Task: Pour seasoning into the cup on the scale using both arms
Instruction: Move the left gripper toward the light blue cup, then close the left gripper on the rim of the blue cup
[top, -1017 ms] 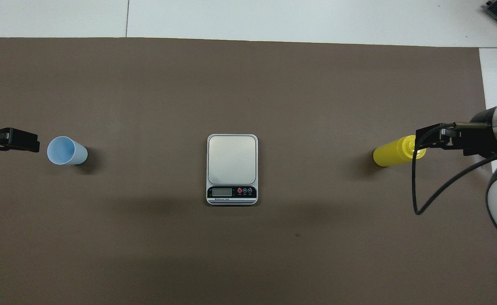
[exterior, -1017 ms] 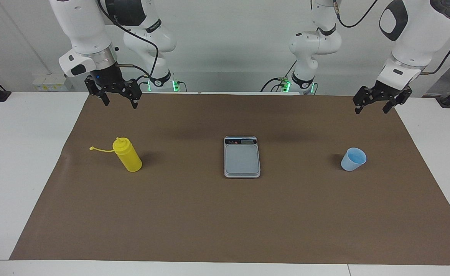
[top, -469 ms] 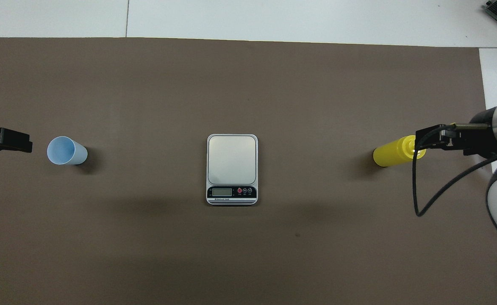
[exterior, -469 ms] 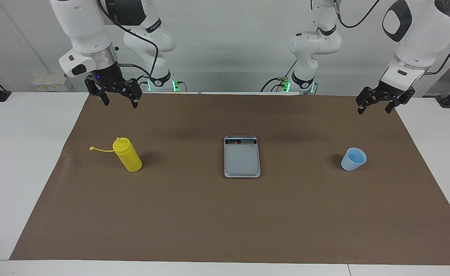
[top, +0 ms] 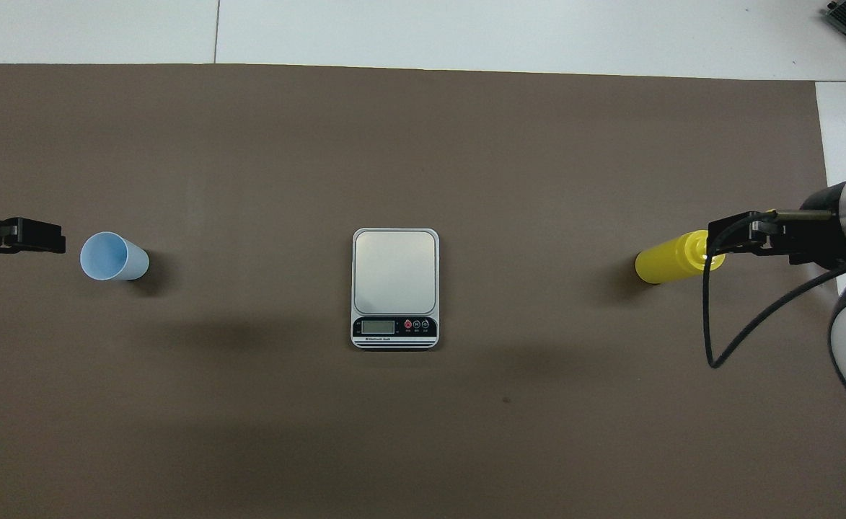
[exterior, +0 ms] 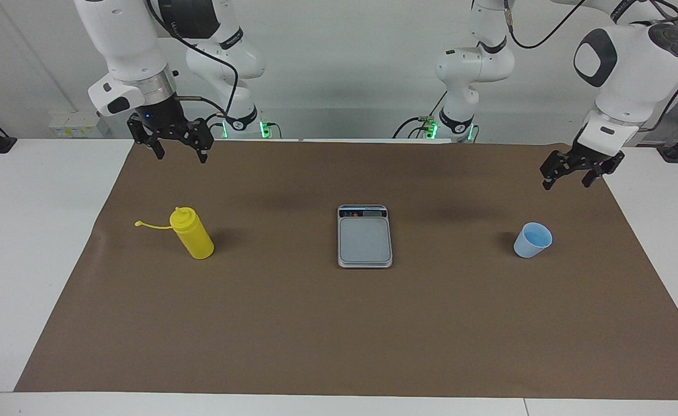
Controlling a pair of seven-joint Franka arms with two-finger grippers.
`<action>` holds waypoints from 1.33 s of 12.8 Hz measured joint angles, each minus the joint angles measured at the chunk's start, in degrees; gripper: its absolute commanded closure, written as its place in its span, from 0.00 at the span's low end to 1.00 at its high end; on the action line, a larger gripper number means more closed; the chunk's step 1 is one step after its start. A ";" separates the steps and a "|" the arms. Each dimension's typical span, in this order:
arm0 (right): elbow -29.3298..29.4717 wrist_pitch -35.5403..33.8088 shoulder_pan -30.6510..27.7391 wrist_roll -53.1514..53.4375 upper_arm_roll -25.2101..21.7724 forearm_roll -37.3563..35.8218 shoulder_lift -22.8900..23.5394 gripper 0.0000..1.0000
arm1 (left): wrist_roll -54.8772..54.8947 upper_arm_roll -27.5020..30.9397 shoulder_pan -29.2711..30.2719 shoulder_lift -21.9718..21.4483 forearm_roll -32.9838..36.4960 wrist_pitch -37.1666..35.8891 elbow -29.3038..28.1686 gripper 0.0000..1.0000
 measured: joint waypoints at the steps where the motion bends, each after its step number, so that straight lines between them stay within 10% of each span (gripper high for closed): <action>1: 0.00 0.00 0.00 0.00 0.00 0.00 0.00 0.00 | 0.00 0.00 0.00 0.02 0.00 1.47 -0.97 0.00; 17: 0.00 0.00 -0.01 0.00 0.00 0.00 0.00 0.00 | 6.02 0.70 3.49 10.29 -0.03 24.09 -8.78 0.00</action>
